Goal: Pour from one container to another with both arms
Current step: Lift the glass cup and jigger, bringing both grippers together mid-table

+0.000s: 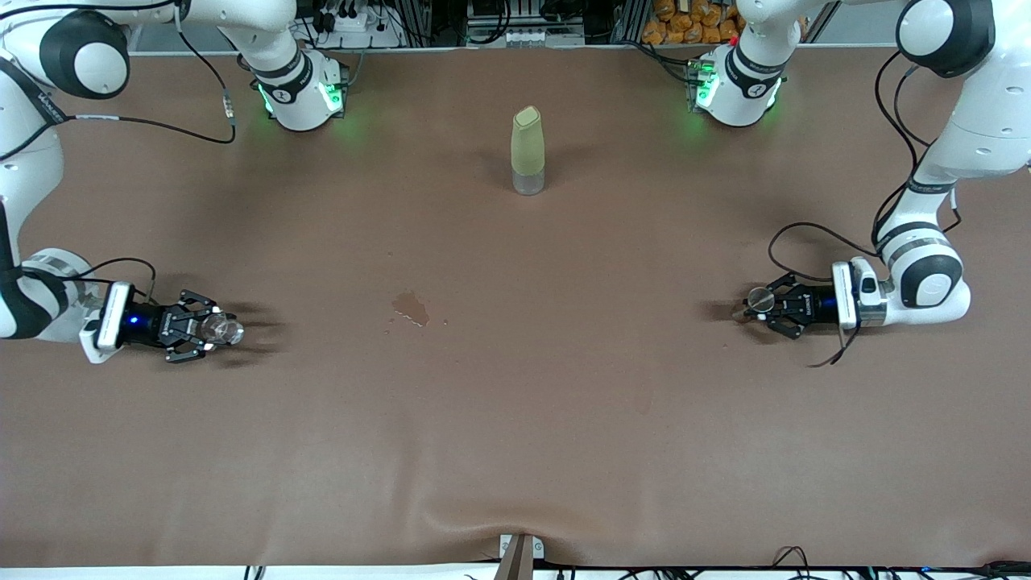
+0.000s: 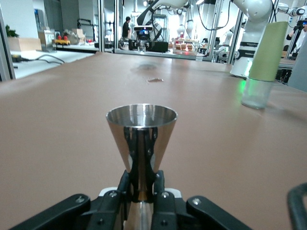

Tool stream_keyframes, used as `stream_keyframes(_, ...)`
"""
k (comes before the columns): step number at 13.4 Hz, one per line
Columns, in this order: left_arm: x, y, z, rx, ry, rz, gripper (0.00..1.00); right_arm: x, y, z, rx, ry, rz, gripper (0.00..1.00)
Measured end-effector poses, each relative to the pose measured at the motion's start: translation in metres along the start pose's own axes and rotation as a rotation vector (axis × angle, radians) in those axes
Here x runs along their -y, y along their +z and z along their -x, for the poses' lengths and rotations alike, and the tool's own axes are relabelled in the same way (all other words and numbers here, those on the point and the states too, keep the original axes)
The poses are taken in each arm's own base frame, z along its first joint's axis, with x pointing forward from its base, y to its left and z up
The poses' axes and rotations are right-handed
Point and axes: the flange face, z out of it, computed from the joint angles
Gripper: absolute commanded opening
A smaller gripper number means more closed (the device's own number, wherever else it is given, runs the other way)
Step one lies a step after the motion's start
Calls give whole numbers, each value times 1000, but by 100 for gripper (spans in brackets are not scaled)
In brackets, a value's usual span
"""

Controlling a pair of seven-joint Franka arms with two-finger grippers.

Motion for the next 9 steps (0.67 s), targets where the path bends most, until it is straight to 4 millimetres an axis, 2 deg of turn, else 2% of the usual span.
stream_keyframes(2,16,31,-19,-20,33,-15,0,-9,4,-14,-3,-6,-9,36)
stream_keyframes(5,36,99,-55,-57,76,-26,0,-17,13,-30,-10,-21,-24,35)
stream_keyframes(7,40,156,-75,-71,81,-16,0,-21,20,-42,-15,-19,-35,35)
stream_keyframes(9,36,225,-94,-80,66,-10,0,-24,25,-60,-17,-12,-47,35)
